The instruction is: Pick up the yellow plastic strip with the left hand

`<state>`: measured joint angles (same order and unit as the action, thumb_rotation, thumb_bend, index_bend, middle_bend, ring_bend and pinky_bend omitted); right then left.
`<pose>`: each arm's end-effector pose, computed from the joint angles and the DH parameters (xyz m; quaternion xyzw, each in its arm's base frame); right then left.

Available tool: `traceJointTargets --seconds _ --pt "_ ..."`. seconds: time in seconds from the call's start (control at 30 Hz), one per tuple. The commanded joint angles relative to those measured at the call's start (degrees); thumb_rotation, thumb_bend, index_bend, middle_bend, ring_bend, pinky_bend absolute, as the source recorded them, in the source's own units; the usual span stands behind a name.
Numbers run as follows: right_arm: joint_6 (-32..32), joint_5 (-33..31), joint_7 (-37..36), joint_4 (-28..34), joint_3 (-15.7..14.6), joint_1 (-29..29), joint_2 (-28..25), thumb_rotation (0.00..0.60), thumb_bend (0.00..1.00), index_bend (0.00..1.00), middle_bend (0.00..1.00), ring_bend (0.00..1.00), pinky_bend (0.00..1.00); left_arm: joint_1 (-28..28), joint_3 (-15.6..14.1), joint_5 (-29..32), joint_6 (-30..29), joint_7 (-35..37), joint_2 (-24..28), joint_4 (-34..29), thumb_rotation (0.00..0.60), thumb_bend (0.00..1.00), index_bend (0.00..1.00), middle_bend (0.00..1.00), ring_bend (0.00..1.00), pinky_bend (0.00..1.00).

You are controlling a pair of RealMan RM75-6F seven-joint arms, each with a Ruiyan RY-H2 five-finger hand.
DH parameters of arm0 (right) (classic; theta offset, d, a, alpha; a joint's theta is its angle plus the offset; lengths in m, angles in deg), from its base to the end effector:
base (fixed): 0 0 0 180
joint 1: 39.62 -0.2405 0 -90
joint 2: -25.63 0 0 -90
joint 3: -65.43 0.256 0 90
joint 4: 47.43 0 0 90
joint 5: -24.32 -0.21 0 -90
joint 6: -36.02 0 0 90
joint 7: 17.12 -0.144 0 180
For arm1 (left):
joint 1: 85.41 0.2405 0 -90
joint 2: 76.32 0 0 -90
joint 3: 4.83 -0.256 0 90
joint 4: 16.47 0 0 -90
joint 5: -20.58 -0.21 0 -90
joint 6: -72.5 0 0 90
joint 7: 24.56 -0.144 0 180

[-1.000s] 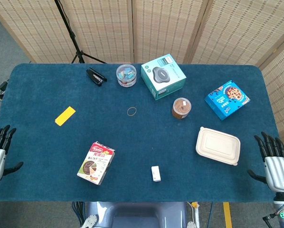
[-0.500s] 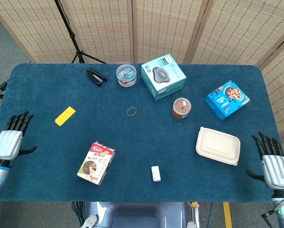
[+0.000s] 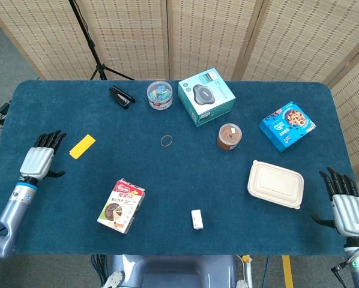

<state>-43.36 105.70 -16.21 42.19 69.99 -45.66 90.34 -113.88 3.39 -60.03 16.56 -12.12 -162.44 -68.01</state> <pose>-0.3294 -0.1940 0.1566 0.5930 -0.4053 0.3484 0.6022 -0.3379 0.3508 0.0751 -0.6641 -0.4003 -0.3246 0.5416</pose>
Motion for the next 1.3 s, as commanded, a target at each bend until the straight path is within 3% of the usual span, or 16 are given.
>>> traceJointTargets --seconds 0.03,0.53,1.3 --pt "0.32 -0.26 -0.28 -0.20 0.06 -0.13 0.01 0.600 0.00 0.00 0.00 0.00 0.00 -1.29 0.50 1.40 1.87 0.19 -1.33 2.29 0.600 0.03 0.00 0.00 0.00 0.00" --pt "2.23 -1.61 -0.60 -1.23 0.13 -0.87 0.65 0.600 0.00 0.00 0.00 0.00 0.00 -5.31 1.14 3.88 6.96 1.66 -5.67 7.99 0.600 0.28 0.00 0.00 0.00 0.00" --pt "4.14 -3.27 -2.70 -2.96 0.49 -1.52 1.06 0.600 0.00 0.00 0.00 0.00 0.00 -7.27 0.42 5.18 9.64 1.48 -12.61 17.13 0.600 0.30 0.00 0.00 0.00 0.00"
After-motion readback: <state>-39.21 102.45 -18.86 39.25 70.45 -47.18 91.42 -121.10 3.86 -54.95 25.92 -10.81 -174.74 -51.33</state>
